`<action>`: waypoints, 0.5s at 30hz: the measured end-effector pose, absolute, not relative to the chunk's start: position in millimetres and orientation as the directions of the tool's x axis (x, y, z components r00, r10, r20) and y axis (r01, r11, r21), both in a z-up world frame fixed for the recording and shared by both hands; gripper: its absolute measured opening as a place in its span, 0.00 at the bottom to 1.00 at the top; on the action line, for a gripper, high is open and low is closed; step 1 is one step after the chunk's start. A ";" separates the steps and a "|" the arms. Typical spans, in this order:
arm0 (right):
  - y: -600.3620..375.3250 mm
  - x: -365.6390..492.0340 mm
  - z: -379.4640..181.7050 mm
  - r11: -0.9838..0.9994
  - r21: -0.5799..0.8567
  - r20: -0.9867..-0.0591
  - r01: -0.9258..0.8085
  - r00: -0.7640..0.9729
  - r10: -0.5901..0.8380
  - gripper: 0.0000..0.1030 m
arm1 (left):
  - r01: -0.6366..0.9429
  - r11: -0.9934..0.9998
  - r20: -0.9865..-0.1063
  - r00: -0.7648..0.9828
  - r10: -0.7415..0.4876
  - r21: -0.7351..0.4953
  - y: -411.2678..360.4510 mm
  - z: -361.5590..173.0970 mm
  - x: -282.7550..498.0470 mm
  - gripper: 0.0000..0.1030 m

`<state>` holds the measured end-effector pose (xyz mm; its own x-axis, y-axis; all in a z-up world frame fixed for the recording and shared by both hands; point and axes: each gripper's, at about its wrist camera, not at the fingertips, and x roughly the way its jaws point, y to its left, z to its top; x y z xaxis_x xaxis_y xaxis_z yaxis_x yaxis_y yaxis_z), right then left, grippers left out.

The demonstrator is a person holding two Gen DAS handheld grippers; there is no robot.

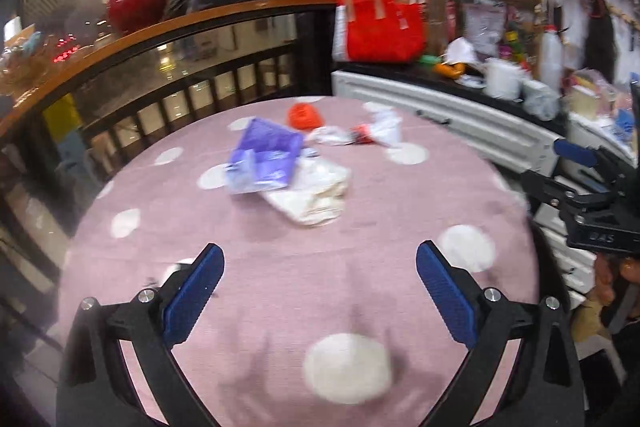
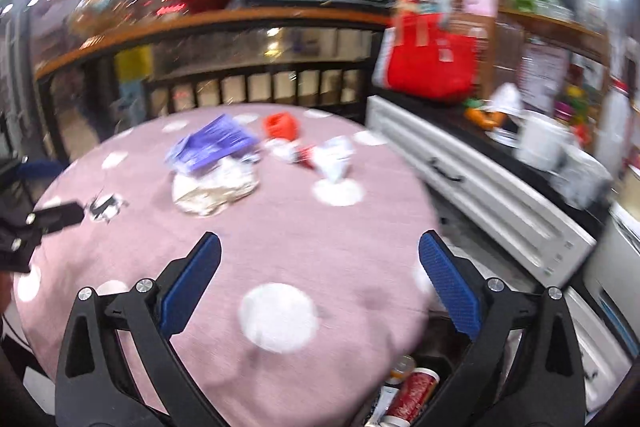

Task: Collect trash
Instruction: 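Move both tools back over the table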

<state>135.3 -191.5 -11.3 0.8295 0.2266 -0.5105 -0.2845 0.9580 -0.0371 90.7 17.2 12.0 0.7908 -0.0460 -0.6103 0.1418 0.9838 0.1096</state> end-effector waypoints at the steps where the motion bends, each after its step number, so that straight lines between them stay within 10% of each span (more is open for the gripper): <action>1: -180.9 141.8 -15.0 0.952 -0.046 -0.529 -0.303 0.816 0.234 0.95 | 0.129 0.984 -0.615 0.788 -0.028 0.120 26.2 10.2 94.4 0.93; 15: -148.9 221.0 -44.5 0.937 -0.066 -0.650 -0.343 0.727 0.220 0.95 | 0.046 0.993 -0.750 0.653 -0.109 -0.104 114.1 -23.8 188.6 0.91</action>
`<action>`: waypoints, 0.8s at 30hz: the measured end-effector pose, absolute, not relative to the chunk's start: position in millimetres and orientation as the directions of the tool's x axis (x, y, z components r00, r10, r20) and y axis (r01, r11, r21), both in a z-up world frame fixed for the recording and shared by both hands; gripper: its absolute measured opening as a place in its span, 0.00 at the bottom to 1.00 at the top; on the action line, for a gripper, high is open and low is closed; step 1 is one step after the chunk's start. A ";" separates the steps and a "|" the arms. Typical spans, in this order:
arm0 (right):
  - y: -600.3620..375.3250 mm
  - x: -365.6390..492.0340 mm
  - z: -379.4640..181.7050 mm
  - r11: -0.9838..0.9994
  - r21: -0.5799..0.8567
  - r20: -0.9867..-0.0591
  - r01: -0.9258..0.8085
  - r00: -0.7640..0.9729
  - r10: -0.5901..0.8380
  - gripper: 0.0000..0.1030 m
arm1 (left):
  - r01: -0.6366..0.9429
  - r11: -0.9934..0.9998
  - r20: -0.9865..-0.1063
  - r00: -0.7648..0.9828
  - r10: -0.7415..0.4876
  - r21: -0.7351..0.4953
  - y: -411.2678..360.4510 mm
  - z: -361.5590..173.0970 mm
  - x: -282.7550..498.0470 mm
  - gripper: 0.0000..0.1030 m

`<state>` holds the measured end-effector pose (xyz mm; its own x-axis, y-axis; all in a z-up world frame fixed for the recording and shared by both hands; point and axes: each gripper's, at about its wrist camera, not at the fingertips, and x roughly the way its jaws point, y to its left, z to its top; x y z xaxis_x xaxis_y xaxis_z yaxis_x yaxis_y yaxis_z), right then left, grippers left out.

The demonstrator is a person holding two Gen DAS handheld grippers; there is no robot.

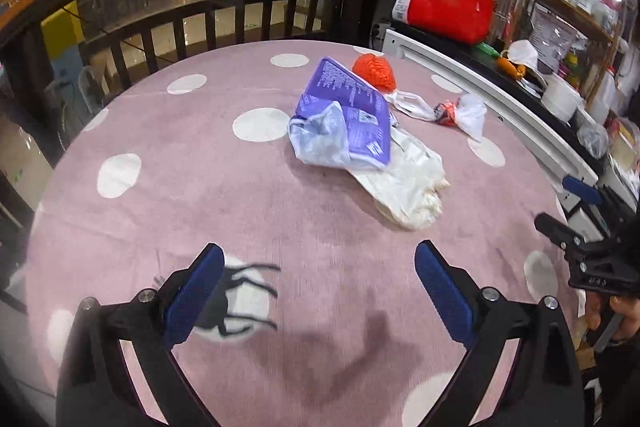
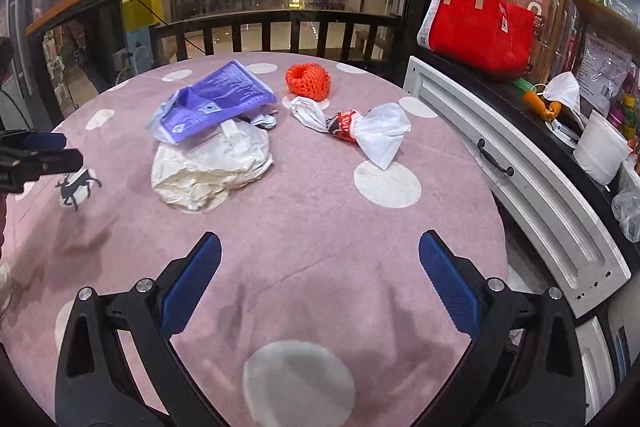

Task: Collect trash
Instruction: 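Move both tools back over the table, then grasp the purple snack bag with the left tool while the right tool grasps the white plastic bag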

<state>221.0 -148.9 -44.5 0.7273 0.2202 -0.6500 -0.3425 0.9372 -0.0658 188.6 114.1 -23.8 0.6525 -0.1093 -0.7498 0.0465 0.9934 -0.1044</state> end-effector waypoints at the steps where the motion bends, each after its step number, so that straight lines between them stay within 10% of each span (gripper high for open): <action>1: -151.0 226.3 -44.8 0.939 -0.062 -0.654 -0.339 0.724 0.218 0.95 | 0.042 0.992 -0.751 0.650 -0.115 -0.116 114.7 -23.4 195.9 0.90; 10: -169.1 256.2 -48.2 0.952 0.018 -0.671 -0.306 0.702 0.239 0.95 | -0.003 0.991 -0.776 0.623 -0.100 -0.130 102.4 -31.2 278.3 0.84; 24: -173.4 288.3 -55.2 0.952 -0.011 -0.679 -0.305 0.701 0.217 0.95 | -0.108 0.948 -0.757 0.632 -0.167 -0.299 141.8 -38.9 287.8 0.28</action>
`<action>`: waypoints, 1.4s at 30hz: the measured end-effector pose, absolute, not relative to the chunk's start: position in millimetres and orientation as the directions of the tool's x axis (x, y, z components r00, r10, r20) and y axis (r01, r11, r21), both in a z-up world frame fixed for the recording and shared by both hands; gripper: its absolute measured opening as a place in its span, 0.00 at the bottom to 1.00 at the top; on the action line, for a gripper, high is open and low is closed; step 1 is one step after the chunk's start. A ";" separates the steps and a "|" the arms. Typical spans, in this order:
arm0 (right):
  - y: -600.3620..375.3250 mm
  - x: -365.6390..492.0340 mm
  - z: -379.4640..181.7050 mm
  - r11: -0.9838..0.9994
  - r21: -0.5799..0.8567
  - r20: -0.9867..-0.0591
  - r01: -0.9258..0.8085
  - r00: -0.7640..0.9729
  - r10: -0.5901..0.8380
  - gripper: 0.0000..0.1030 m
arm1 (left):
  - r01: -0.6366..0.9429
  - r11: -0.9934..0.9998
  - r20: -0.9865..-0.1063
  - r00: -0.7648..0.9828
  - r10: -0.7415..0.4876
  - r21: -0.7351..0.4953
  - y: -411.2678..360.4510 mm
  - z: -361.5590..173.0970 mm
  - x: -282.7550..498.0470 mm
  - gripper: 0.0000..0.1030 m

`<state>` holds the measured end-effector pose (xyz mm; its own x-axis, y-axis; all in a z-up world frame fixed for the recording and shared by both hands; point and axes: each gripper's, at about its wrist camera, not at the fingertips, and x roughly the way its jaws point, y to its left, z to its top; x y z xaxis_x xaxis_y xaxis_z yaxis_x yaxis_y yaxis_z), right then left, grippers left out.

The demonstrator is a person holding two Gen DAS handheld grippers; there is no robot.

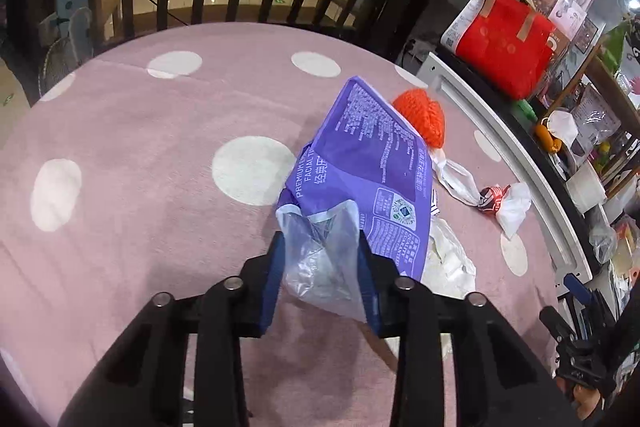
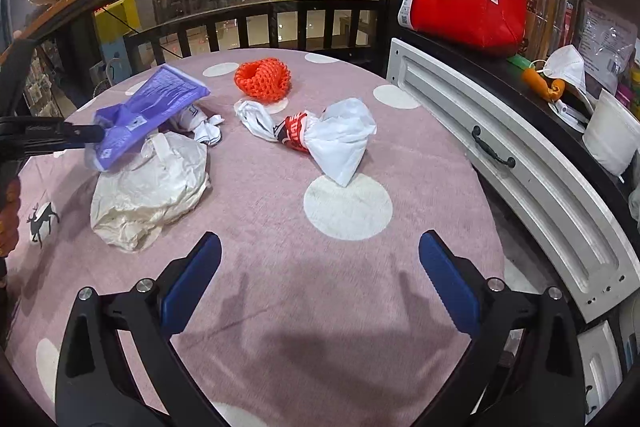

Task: Collect trash
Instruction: 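Grasp the purple snack bag with the left tool while the right tool grasps the white plastic bag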

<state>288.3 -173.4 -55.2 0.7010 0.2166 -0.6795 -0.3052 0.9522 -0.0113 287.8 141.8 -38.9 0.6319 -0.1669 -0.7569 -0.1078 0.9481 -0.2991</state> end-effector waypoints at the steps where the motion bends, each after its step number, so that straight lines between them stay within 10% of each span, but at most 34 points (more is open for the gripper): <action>1: -172.1 292.1 -54.2 0.951 -0.013 -0.679 -0.307 0.702 0.217 0.95 | -0.107 0.948 -0.751 0.639 -0.166 -0.301 143.4 -35.4 284.5 0.25; 14: -143.5 381.5 -56.9 0.931 -0.132 -0.720 -0.339 0.679 0.145 0.91 | -0.099 0.948 -0.648 0.751 -0.128 -0.302 153.6 5.7 238.1 0.22; 16: -138.6 395.9 -65.9 0.932 -0.127 -0.751 -0.338 0.647 0.132 0.80 | -0.100 0.951 -0.651 0.749 -0.122 -0.293 152.7 5.7 234.1 0.22; 21: -139.0 403.1 -81.1 0.939 -0.047 -0.808 -0.341 0.565 0.165 0.18 | -0.112 0.960 -0.660 0.746 -0.090 -0.257 150.7 1.7 229.2 0.22; 23: -140.7 397.0 -79.1 0.940 -0.024 -0.809 -0.342 0.559 0.182 0.11 | -0.110 0.962 -0.660 0.747 -0.084 -0.248 150.4 0.6 225.4 0.22; 42: -199.3 248.7 -21.1 0.949 0.031 -0.682 -0.313 0.688 0.249 0.08 | 0.013 0.977 -0.608 0.781 -0.142 -0.212 89.6 16.6 159.4 0.22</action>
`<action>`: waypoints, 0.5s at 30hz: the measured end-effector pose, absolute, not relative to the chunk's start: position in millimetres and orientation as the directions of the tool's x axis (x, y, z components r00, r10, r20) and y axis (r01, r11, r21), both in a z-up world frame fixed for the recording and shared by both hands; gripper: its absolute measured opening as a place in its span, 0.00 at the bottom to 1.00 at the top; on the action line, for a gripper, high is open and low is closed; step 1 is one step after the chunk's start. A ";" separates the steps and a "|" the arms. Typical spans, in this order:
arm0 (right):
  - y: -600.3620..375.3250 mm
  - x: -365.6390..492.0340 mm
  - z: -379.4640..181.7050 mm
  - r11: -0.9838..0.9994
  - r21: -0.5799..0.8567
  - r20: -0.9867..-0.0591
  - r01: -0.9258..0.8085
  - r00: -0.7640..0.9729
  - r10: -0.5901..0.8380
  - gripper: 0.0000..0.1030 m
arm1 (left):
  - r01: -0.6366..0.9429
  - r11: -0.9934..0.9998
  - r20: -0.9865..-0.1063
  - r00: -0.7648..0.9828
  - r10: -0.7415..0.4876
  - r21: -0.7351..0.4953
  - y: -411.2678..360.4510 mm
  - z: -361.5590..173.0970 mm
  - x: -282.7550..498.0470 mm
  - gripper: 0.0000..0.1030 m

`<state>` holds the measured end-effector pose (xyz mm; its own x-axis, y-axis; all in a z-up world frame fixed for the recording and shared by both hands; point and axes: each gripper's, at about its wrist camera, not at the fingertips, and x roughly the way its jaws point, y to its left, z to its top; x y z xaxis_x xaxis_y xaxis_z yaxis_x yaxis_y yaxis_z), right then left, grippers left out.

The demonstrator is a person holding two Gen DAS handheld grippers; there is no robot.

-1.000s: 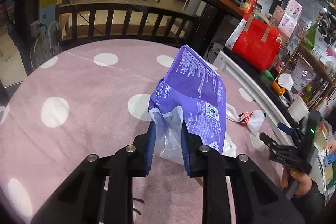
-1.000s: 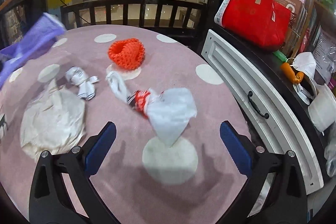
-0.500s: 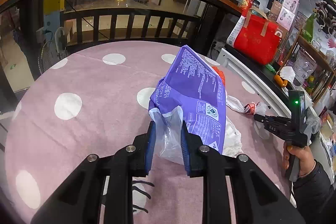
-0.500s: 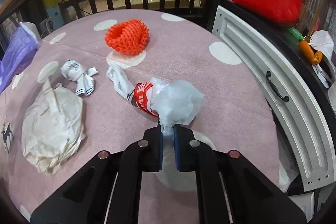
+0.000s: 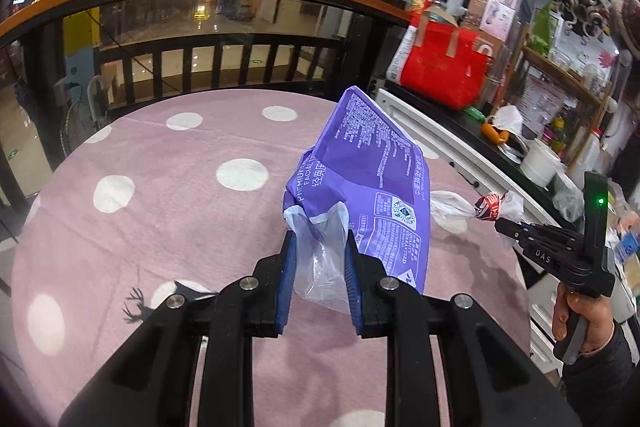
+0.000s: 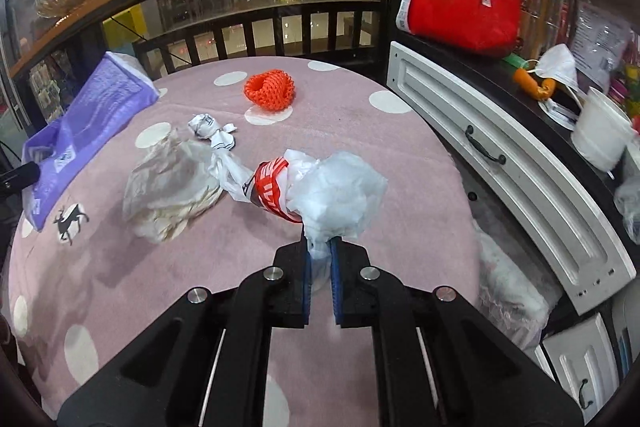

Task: Collect trash
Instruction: 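Grasp the purple snack bag with the left tool while the right tool grasps the white plastic bag, then carry both bags over the black bin and open both tools to drop them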

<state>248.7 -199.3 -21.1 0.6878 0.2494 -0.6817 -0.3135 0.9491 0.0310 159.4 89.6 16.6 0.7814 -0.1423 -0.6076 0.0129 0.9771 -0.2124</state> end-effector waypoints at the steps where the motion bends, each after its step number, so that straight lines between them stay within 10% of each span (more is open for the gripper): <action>1: -203.1 241.4 -20.6 0.951 0.032 -0.677 -0.309 0.693 0.248 0.08 | 0.024 0.978 -0.605 0.783 -0.148 -0.208 82.7 17.6 154.4 0.22; 15: -287.2 138.0 -33.4 0.987 0.073 -0.654 -0.144 0.740 0.156 0.08 | 0.198 0.961 -0.584 0.764 -0.276 -0.195 2.0 21.4 104.3 0.22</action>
<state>138.0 -287.2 -33.4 0.7398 0.1561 -0.6544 -0.1436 0.9869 0.0731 104.3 2.0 21.4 0.7635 -0.2758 -0.5839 0.1981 0.9606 -0.1947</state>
